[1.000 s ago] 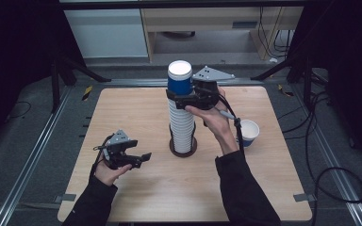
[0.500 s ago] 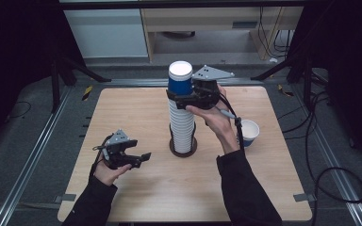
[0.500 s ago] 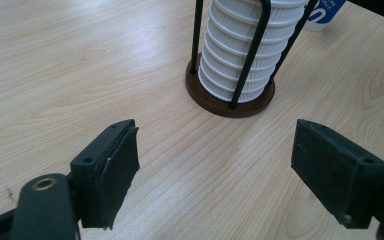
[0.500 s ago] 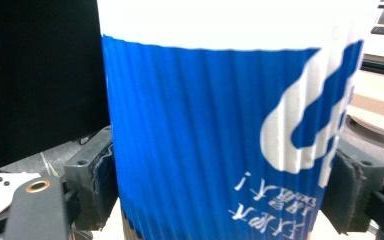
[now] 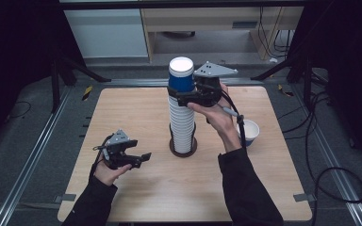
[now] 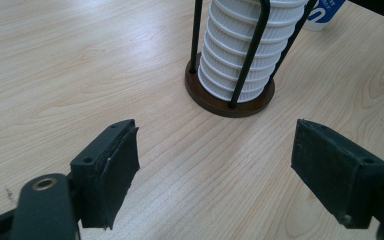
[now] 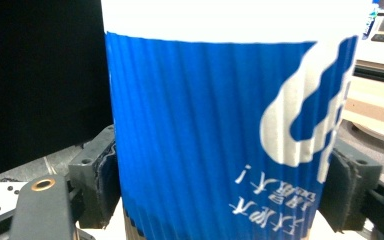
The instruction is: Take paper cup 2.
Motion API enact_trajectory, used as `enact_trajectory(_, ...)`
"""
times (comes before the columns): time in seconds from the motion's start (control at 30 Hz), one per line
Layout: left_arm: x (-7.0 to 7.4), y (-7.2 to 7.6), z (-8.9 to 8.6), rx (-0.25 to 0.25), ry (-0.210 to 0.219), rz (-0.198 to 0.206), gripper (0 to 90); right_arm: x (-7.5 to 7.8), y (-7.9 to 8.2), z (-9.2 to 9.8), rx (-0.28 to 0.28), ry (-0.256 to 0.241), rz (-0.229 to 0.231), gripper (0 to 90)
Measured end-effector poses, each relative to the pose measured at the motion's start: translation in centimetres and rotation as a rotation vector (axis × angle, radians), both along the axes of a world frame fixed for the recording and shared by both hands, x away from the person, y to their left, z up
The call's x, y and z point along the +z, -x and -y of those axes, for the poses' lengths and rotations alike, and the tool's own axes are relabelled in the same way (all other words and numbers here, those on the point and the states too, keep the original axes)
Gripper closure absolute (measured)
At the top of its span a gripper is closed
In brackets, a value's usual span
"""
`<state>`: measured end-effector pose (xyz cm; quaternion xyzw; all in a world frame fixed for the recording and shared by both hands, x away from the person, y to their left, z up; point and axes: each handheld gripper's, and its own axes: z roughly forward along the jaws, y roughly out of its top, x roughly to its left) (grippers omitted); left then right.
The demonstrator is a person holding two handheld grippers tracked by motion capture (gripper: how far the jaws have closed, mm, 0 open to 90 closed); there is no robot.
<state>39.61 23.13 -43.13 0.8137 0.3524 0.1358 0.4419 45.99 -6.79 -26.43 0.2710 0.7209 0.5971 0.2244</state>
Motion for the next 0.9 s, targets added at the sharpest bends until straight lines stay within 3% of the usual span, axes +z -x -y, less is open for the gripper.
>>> enact_trajectory(0.2,0.0,0.0,-0.1,0.001,0.001,-0.001,18.4,0.6,0.1,0.2,0.004,-0.022,0.01,20.7)
enact_trajectory(0.9,-0.1,0.0,-0.1,0.002,-0.002,-0.003,18.3,4.9,0.5,0.6,-0.006,-0.063,0.097,20.8)
